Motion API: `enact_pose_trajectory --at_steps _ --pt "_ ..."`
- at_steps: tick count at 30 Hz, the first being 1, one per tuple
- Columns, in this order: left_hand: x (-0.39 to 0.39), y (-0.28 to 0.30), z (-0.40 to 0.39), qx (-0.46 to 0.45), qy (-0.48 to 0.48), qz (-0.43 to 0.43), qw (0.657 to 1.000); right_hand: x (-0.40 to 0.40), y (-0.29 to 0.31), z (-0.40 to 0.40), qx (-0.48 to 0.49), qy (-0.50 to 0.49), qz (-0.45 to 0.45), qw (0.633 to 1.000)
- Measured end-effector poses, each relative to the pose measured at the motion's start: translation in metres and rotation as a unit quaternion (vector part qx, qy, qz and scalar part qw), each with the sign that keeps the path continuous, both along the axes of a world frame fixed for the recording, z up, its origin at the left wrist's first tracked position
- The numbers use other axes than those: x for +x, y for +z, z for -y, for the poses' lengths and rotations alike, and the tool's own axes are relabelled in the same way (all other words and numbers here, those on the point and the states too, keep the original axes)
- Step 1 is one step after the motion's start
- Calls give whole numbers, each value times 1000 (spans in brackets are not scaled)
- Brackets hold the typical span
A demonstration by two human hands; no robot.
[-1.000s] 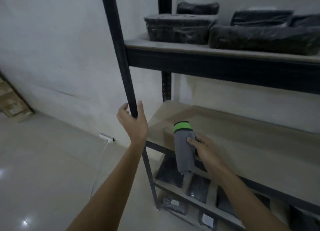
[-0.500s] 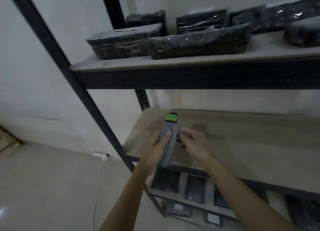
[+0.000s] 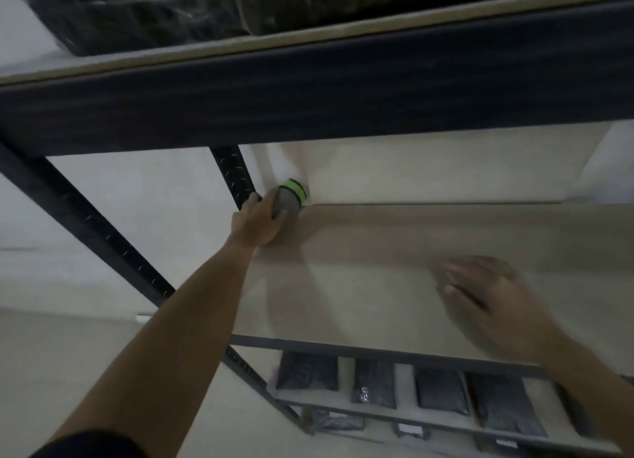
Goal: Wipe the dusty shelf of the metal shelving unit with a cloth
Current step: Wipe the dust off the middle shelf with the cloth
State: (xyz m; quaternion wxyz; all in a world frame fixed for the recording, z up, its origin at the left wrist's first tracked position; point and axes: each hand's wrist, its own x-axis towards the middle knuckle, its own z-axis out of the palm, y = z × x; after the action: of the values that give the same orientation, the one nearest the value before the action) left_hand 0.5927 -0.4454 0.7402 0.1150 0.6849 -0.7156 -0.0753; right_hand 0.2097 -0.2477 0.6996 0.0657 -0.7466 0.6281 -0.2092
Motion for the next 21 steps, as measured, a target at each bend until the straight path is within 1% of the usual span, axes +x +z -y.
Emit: enact_pose_trajectory --at_steps 2,5,7,10,11,14,17,19,21 --pt "-1 -14 6 -1 4 38 999 -3 -4 -3 13 2 -37 999" --pt "3 -22 8 -22 -19 30 999 -6 -8 -5 10 -5 -69 998" --pt "7 -23 5 -19 -43 39 998 -5 -10 -6 15 -12 -73 997" --pt "4 -22 -15 -48 -90 77 992 -3 -12 -7 10 -16 -75 997" --pt "1 -22 -25 -39 -98 69 992 -2 -12 -7 10 -16 -79 997" --pt "-9 -26 -59 23 -137 26 990 -3 -11 -6 16 -13 -87 996" --pt "-6 -20 -68 38 -186 8 982 -2 -12 -7 18 -12 -91 996" --pt "-3 -12 -45 6 -172 2 985 -4 -11 -7 16 -10 -92 996" --pt "-2 -9 -17 -41 -118 -4 992 -6 -13 -4 14 -7 -97 995"
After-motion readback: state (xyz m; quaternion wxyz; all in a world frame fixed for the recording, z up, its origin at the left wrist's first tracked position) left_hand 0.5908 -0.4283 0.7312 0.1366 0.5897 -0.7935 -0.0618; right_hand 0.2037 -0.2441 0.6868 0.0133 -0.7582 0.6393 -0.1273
